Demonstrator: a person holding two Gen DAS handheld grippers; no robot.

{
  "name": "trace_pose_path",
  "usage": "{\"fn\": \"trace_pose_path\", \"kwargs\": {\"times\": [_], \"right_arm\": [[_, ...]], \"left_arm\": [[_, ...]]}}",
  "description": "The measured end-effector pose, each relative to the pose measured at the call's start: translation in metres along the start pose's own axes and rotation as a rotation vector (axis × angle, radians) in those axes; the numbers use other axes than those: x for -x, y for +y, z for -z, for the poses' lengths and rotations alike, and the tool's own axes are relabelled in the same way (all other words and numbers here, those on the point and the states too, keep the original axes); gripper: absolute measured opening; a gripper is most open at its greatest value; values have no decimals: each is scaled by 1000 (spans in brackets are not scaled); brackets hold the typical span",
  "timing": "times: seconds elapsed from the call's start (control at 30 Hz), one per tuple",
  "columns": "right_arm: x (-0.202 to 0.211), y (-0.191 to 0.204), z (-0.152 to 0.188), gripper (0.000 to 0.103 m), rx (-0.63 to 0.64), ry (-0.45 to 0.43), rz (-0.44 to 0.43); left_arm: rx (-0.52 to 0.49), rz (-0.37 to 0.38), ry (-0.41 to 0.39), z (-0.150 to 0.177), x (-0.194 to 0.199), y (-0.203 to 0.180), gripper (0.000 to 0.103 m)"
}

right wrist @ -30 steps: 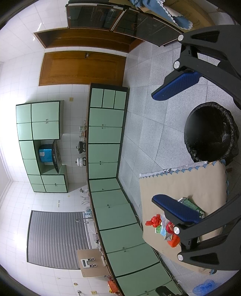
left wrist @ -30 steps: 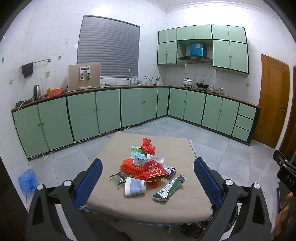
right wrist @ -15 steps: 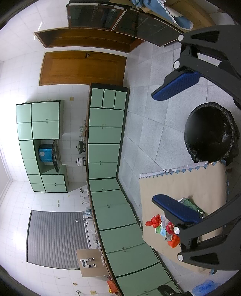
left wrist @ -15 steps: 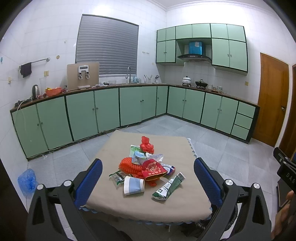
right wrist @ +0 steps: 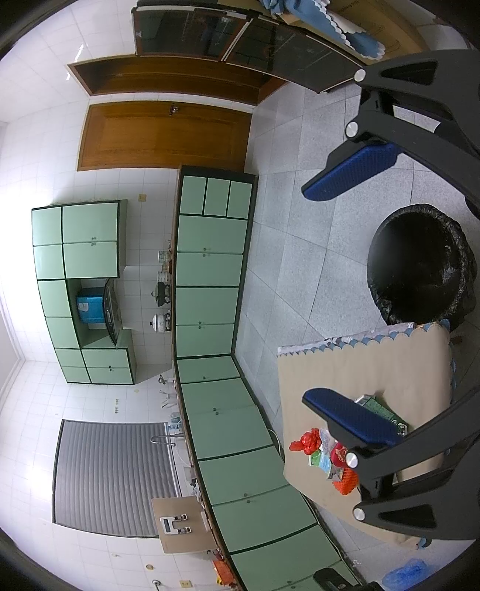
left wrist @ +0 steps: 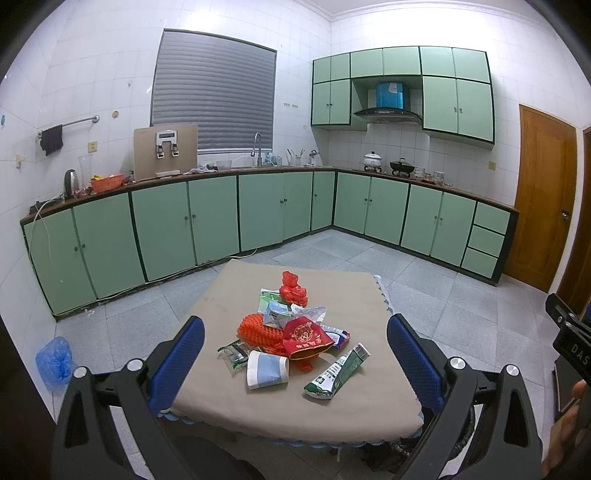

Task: Collect trash

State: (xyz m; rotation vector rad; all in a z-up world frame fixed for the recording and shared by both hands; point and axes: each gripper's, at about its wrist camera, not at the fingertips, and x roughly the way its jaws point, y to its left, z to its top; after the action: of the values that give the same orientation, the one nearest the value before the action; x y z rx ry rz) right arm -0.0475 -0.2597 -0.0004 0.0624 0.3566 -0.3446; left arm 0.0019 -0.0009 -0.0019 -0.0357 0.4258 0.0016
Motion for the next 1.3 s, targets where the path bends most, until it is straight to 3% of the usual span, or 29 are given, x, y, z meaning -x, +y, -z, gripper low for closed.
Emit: {"fn": "trace_pose_path", "kwargs": {"times": [0.9, 1.3], "right_arm": [[2, 2, 3, 98, 11, 8, -12], [-14, 39, 28, 98, 58, 67, -110]], "left_arm": [[1, -12, 11, 6, -4, 8, 97], [15, -70, 63, 36, -11, 50, 97]]}}
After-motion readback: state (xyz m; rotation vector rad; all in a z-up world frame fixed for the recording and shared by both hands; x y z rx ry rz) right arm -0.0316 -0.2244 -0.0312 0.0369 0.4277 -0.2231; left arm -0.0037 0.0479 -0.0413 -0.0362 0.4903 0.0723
